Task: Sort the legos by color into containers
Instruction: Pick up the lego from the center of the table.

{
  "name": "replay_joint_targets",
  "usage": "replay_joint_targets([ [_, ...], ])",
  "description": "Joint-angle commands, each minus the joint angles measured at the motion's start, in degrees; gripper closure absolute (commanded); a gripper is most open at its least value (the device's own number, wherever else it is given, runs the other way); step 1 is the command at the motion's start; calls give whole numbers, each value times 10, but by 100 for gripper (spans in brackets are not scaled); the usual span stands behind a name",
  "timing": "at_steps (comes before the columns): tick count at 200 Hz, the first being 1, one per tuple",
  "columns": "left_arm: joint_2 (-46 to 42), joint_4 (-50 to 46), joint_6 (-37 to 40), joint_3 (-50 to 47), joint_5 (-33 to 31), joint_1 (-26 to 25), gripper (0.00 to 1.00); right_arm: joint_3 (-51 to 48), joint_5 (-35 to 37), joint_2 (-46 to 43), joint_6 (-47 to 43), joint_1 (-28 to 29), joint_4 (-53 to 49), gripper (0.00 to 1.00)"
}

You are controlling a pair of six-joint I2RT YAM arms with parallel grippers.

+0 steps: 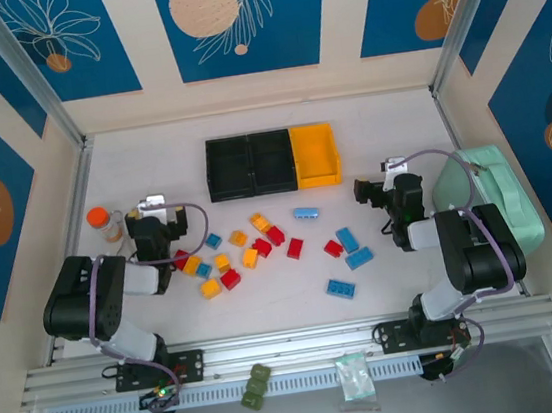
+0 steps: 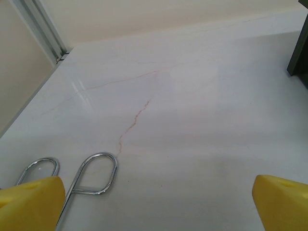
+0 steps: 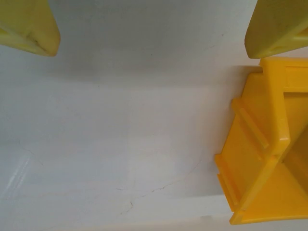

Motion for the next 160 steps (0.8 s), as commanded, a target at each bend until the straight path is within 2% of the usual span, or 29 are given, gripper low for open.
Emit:
replay_joint_targets([
  [1, 2, 8, 1, 8, 8, 0, 1, 11, -8, -6, 5, 0, 8, 1],
  [160, 2, 9, 0, 7, 9, 0, 1, 11, -8, -6, 5, 0, 7, 1],
])
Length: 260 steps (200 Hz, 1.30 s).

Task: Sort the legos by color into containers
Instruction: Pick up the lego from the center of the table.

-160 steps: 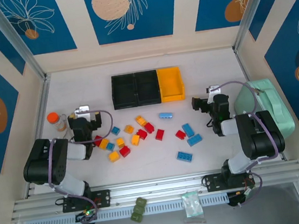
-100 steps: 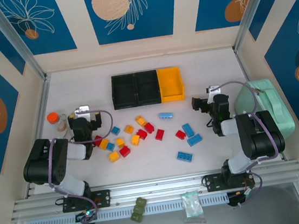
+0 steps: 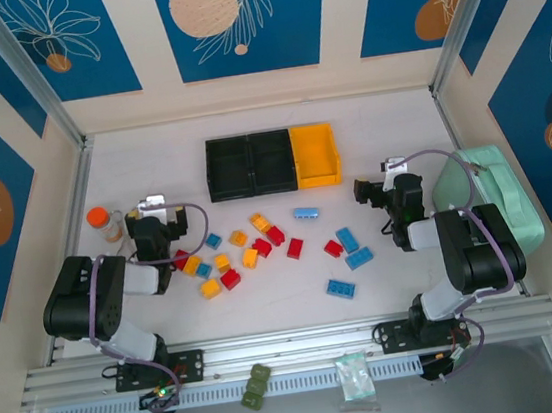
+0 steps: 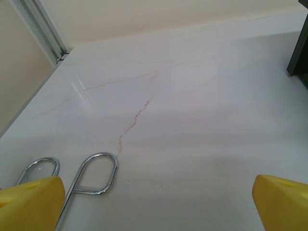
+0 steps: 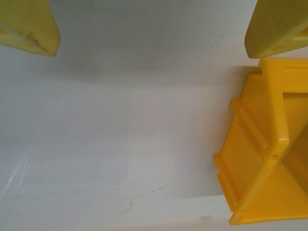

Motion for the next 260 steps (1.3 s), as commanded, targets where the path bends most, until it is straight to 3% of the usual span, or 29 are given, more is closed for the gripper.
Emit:
replay_joint_targets([
  [1, 2, 9, 0, 7, 9, 0, 1, 11, -8, -6, 5, 0, 7, 1],
  [89, -1, 3, -5, 8, 13, 5, 1, 11, -8, -9, 7, -1, 10, 1],
  [103, -12, 0, -8, 7, -5, 4, 1, 32, -11, -35, 6, -1, -52, 1],
  [119, -31, -10, 6, 5, 19, 2, 1, 57, -16, -74, 4, -2, -123, 1],
  [146, -101, -164, -8, 57, -35, -4, 1, 58, -25, -133, 3, -1, -159, 1],
  [165, -141, -273, -18, 113, -35, -4, 1, 85, -32, -178, 27, 1, -226, 1],
  [188, -182, -435, -120, 190, -36, -2, 1, 156, -41, -217, 80, 8, -364, 1],
  [206, -197, -612, -263, 261, -3, 7, 1, 219, -57, -230, 178, -2, -496, 1],
  [218, -200, -669, -350, 276, 9, 9, 1, 247, -87, -229, 314, -30, -602, 1],
  [227, -205, -667, -354, 270, 61, 9, 0, 235, -213, -221, 325, -67, -572, 1],
  [234, -207, -659, -358, 262, 102, 10, 1, 228, -264, -216, 348, -83, -560, 1],
  [247, -208, -664, -375, 256, 174, 9, 1, 226, -288, -212, 356, -80, -566, 1],
  [260, -207, -688, -387, 257, 234, 6, 1, 220, -256, -232, 336, -56, -585, 1],
])
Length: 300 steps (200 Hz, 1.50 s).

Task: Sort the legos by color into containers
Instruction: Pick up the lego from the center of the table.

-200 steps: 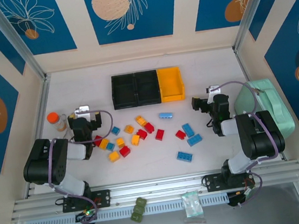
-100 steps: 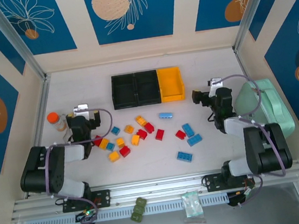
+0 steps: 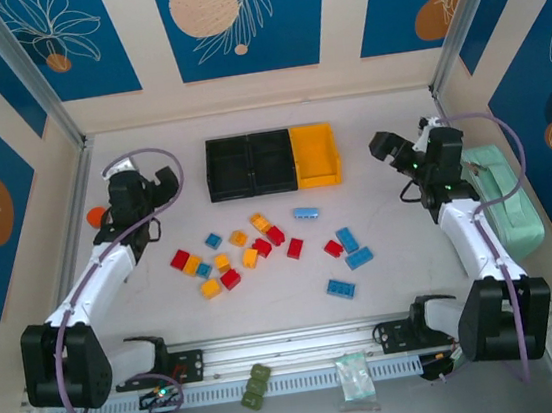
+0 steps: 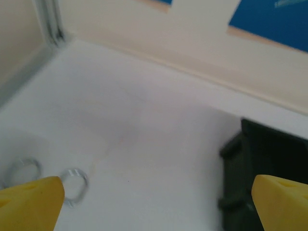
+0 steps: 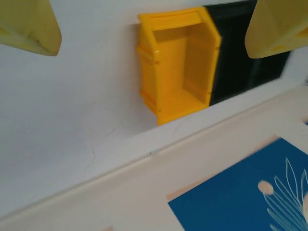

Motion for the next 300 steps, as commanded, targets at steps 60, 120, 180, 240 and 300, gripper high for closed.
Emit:
replay_joint_targets([
  [60, -100, -196, -87, -83, 308, -48, 4, 23, -10, 12, -50, 107, -284, 32],
  [120, -216, -210, -144, -172, 313, -146, 24, 54, 145, 111, -69, 243, -363, 36],
  [180, -156, -148, -167, -182, 297, -220, 21, 76, 179, 215, -55, 297, -355, 31],
  [240, -100, -120, -176, -169, 262, -272, 20, 96, 189, 272, -34, 291, -366, 39],
  [300, -66, -108, -175, -154, 250, -296, 19, 103, 205, 282, -20, 284, -380, 43],
])
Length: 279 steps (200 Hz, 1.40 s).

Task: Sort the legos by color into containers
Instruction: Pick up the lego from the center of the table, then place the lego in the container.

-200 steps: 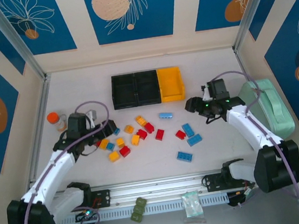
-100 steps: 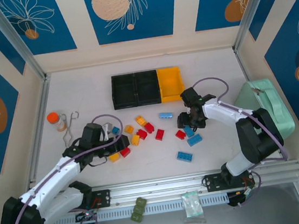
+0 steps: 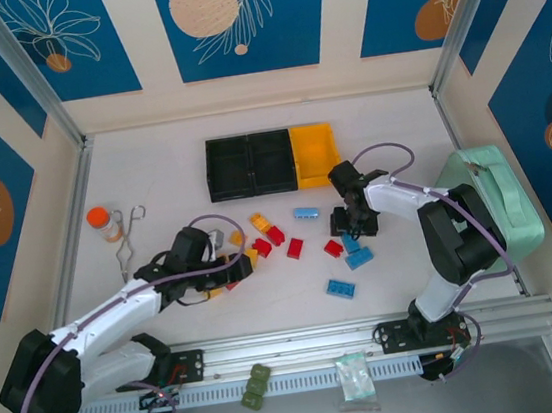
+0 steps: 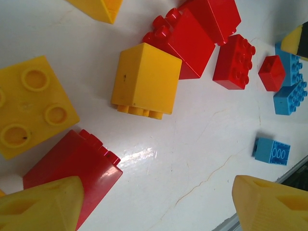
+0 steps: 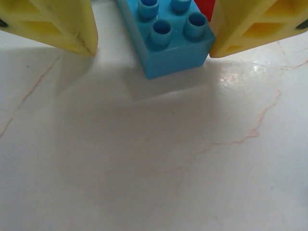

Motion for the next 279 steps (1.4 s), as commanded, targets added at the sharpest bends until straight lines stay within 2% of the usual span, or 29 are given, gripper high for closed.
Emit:
replay_joint_targets([
  [1, 13, 18, -4, 22, -13, -11, 19, 12, 11, -1, 16, -8, -20, 43],
  [57, 45, 38, -7, 30, -15, -26, 19, 0, 0, -1, 17, -7, -15, 69],
  [72, 51, 39, -7, 34, -15, -30, 19, 6, 9, -5, 16, -5, -17, 72],
  [105, 56, 38, -7, 43, -21, -33, 19, 58, 21, -18, 2, -5, -43, 74],
  [156, 56, 42, -22, 65, -21, -35, 19, 208, 29, 11, -28, -3, -79, 74],
  [229, 37, 5, -36, 79, -41, -39, 19, 497, 47, 209, -68, -18, -115, 74],
  [279, 37, -13, -39, 83, -54, -40, 19, 630, 44, 331, -78, -30, -139, 74],
])
